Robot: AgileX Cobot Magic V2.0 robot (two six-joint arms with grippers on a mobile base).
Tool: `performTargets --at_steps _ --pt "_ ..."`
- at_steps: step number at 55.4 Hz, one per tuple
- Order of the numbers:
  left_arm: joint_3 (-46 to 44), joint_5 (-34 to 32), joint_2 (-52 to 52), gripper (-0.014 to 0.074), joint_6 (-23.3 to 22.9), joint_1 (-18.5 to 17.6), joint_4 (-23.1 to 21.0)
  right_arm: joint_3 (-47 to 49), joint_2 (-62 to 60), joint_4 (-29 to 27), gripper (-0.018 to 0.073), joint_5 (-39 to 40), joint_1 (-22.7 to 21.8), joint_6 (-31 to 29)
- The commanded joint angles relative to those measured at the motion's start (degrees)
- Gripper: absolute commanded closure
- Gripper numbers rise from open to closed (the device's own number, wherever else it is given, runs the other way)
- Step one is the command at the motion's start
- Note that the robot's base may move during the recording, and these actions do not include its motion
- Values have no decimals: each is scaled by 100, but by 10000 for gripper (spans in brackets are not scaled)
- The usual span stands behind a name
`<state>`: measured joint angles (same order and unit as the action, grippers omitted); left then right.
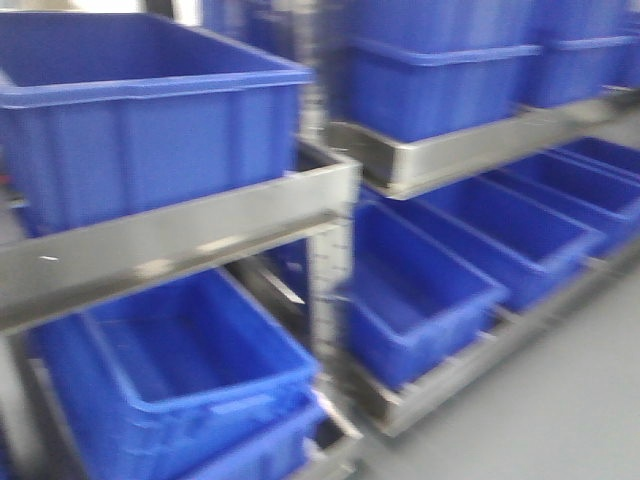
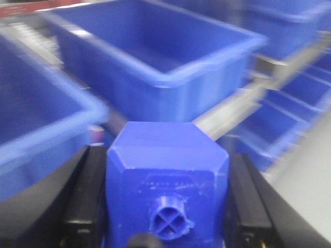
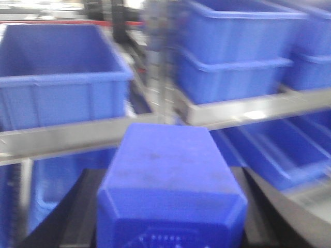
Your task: Pick and sort blue part to right shelf
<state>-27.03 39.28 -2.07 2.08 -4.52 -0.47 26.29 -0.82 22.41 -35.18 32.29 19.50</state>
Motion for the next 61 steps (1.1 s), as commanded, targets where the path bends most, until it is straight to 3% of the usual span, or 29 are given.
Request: performTargets --at_steps 1,61 --pt "-174 -538 -108 239 1 -35 -9 154 89 151 354 506 -15 -30" --pt "-174 -538 -108 239 1 11 -9 154 89 151 354 506 -15 -30"
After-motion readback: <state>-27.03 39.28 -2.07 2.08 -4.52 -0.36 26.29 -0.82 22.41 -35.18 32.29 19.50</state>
